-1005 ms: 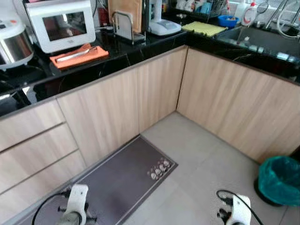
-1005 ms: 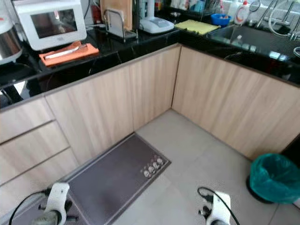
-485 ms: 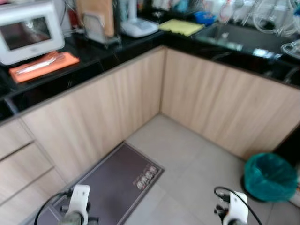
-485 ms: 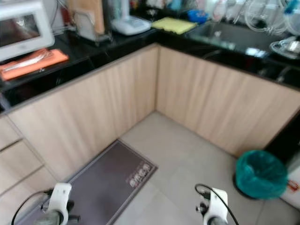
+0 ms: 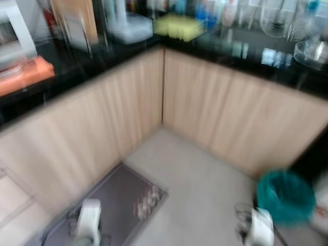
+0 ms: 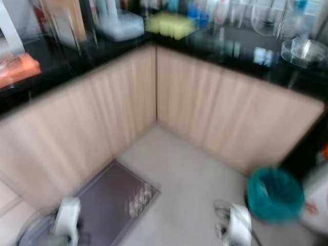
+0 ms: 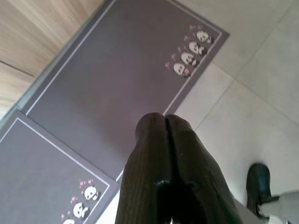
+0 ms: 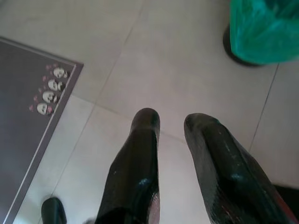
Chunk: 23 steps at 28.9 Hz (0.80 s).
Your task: Kitchen organization
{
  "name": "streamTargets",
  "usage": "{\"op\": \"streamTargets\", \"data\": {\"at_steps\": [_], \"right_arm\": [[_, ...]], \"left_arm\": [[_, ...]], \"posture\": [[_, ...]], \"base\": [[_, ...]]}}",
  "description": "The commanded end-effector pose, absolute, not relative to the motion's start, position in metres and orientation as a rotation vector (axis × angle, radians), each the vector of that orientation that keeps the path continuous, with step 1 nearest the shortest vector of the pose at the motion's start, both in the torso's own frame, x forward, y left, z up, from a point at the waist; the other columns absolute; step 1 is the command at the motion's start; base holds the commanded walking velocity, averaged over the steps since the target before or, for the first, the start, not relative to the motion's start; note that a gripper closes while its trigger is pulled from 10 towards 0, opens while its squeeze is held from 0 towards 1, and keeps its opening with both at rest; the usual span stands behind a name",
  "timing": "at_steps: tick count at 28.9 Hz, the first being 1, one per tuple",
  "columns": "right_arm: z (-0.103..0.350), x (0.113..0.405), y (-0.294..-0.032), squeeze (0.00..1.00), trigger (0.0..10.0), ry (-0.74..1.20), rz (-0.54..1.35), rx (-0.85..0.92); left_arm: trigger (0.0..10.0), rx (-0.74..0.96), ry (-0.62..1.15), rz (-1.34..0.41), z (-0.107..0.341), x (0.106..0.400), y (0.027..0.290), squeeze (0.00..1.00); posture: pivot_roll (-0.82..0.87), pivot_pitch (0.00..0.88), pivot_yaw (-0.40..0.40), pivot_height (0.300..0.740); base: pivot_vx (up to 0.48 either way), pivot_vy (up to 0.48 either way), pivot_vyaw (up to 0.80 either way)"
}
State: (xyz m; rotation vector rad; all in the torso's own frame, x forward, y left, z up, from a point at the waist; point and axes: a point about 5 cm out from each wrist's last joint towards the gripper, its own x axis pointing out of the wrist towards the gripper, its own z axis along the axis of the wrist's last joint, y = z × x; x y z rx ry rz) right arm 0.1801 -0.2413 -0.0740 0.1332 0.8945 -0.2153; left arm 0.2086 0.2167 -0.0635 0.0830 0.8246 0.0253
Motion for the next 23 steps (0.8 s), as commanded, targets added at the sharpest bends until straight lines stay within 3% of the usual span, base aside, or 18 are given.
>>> {"op": "streamTargets", "data": {"at_steps": [1,23], "right_arm": [[-0.0736,0.1865,-0.2298,0.00,10.0,0.872,-0.204,0.164],[-0.0751,0.1856,-0.2260,0.00,10.0,0.883,-0.193,0.159]], "left_arm": [[10.0,0.103,0.837,0.050,-0.0622,0.2065,0.2290,0.00],[10.0,0.130,0.847,0.041,-0.0608,0.2057,0.2365,0.00]], "posture": [[0.03,0.000,-0.036,0.740],[0.04,0.000,-0.020,0.740]], "base": [[0.311,0.000,0.00],[0.312,0.000,0.00]]}}
